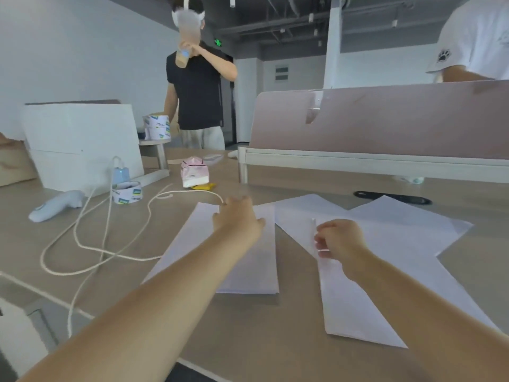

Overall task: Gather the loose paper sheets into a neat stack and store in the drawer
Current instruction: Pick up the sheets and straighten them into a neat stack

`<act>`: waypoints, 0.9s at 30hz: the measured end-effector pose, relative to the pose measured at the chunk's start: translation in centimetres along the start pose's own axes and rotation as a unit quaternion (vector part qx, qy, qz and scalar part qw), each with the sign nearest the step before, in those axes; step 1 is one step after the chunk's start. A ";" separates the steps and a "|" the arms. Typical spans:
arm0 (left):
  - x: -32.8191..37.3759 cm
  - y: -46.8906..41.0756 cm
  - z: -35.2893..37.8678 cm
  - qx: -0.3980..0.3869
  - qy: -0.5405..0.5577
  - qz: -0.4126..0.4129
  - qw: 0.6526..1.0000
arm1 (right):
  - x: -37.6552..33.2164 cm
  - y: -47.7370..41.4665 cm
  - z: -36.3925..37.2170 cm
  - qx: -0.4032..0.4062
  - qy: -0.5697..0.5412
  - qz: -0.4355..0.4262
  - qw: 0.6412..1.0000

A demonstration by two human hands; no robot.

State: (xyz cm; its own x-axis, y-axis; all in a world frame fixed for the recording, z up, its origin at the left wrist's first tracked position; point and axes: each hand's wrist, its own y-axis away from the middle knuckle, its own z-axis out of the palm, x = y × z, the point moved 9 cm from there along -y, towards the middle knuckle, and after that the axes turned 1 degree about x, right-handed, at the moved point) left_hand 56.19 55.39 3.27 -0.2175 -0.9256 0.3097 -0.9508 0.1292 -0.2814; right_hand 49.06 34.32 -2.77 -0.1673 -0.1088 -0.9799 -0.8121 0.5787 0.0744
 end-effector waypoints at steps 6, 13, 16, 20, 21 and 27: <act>14.3 4.1 7.9 -0.126 0.013 0.119 0.985 | 1.6 -1.3 -15.1 0.224 0.100 -0.086 0.966; 15.5 3.3 14.7 -0.236 -0.029 0.030 0.971 | 4.9 -6.6 -20.3 0.198 0.351 -0.006 0.915; 15.5 2.4 15.0 -0.216 -0.049 0.053 0.974 | 4.9 -8.4 -18.3 0.082 0.518 -0.008 0.851; 16.5 1.9 14.5 -0.174 -0.043 0.116 0.977 | 5.0 -9.4 -18.2 0.010 0.523 -0.042 0.851; 16.8 1.8 14.1 -0.160 -0.023 0.138 0.977 | 4.7 -9.2 -18.4 0.016 0.484 -0.057 0.873; 14.5 1.3 14.3 -0.188 -0.019 0.072 0.979 | 4.6 -8.5 -19.8 0.050 0.375 -0.053 0.924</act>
State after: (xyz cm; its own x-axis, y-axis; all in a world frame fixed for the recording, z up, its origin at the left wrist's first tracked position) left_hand 54.98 37.05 -5.56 -0.3532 -0.8998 0.2562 -0.9265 0.3744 0.0378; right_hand 44.13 12.85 -4.27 -0.4610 -0.6774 -0.5733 -0.7965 0.6006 -0.0692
